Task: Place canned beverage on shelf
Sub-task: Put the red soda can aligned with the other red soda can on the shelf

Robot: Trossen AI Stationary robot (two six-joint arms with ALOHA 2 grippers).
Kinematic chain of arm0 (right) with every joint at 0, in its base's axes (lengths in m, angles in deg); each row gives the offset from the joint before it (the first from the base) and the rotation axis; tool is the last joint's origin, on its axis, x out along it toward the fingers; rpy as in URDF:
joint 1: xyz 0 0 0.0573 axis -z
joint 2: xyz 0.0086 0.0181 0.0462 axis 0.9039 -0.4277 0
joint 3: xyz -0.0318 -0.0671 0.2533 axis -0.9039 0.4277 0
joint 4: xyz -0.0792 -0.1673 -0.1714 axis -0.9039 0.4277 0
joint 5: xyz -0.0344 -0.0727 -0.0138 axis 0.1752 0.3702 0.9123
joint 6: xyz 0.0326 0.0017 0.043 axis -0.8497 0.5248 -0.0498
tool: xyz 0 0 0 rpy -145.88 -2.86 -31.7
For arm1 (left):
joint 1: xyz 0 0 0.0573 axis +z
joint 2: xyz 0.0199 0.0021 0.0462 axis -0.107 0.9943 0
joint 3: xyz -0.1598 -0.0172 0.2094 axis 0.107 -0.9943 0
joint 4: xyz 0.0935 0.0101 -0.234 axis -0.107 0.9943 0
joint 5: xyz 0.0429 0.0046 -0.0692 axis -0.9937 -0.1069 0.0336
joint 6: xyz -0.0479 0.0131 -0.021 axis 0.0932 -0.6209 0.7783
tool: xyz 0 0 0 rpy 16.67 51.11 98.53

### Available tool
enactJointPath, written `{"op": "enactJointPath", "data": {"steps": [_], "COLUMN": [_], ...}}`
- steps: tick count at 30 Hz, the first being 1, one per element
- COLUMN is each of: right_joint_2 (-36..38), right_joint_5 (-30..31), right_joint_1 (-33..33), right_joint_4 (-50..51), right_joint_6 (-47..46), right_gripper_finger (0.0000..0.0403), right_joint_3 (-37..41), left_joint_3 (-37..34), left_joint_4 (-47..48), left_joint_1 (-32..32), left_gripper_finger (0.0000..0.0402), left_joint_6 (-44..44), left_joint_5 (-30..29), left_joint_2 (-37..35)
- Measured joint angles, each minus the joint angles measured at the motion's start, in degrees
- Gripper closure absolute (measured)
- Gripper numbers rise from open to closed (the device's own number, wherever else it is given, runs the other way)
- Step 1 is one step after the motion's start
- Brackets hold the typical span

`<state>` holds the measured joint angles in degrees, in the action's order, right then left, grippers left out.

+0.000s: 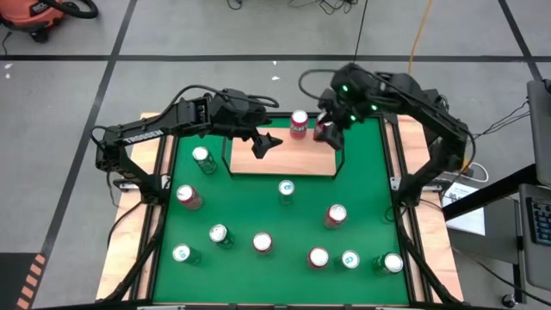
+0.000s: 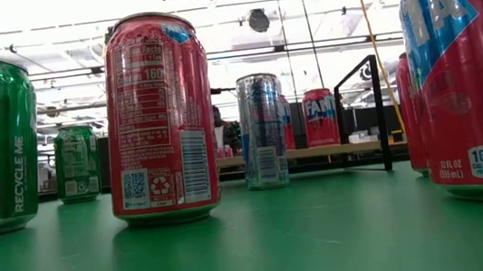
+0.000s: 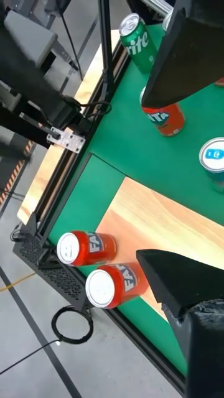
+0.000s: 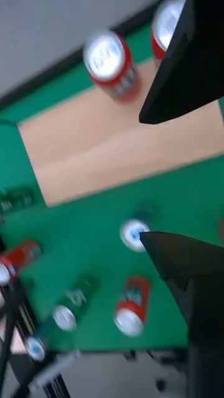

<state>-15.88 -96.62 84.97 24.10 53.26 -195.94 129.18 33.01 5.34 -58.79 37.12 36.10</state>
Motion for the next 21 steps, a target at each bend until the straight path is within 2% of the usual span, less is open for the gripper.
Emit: {"op": "enactJointPath", "data": {"steps": [12,21], "right_joint_2": [2.2,2.3], "right_joint_5": [1.6,2.7], "right_joint_1": [-13.7,-22.8], "right_joint_4": [11.0,12.7], "right_joint_6": [-9.2,-9.9], "right_gripper_finger": [0.0117,0.0117], "right_joint_3": [0.0,0.0], "left_joint_3": [0.0,0.0], "left_joint_4": [0.0,0.0], "left_joint_1": [-4.8,-9.7], "left_gripper_finger": [0.0013,0.0013], "left_joint_6": [2.3,6.1], "left_joint_5": [-0.2,-4.4], "left_joint_2": [0.0,0.0]}}
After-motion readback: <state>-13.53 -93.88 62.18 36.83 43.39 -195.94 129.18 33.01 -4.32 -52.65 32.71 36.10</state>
